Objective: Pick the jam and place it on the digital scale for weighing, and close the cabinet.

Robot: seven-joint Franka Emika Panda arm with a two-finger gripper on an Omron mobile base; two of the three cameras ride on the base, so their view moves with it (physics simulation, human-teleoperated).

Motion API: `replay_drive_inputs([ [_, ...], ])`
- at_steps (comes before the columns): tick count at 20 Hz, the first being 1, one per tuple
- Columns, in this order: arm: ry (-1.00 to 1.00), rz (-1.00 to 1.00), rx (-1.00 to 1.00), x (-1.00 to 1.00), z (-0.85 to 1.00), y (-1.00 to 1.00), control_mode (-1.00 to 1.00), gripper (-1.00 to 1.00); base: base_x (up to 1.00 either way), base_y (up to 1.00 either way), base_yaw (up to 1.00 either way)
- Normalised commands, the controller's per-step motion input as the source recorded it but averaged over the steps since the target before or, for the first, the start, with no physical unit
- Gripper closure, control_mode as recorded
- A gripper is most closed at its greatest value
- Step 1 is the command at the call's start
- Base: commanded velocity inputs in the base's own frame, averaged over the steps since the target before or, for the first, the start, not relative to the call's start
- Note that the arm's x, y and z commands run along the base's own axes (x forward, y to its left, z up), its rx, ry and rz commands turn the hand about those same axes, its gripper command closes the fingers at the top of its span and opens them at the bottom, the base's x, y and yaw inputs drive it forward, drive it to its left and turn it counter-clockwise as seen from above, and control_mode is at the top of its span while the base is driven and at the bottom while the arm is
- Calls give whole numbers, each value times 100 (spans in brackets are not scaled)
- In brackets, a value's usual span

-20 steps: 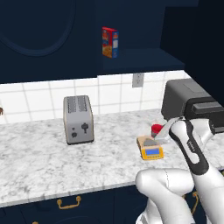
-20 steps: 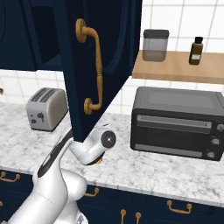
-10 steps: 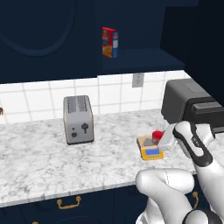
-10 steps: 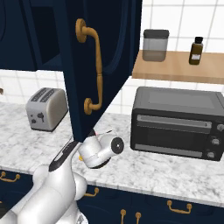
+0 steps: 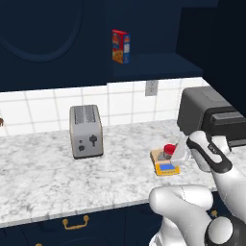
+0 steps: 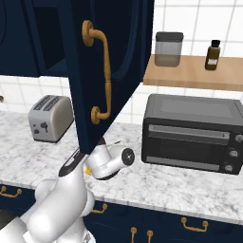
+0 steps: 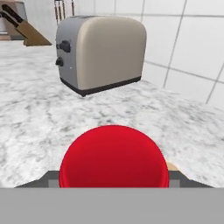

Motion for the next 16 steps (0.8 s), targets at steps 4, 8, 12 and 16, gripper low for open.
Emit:
replay_drive_inputs([
  [4, 0, 1, 0, 10, -30, 0, -100, 100, 0, 0, 0],
  [8, -1, 0, 0, 22, -26, 1, -100, 100, 0, 0, 0],
  [12, 0, 0, 0, 23, -23, 4, -100, 100, 0, 0, 0],
  [16, 0, 0, 0, 25, -16, 0, -100, 100, 0, 0, 0],
])
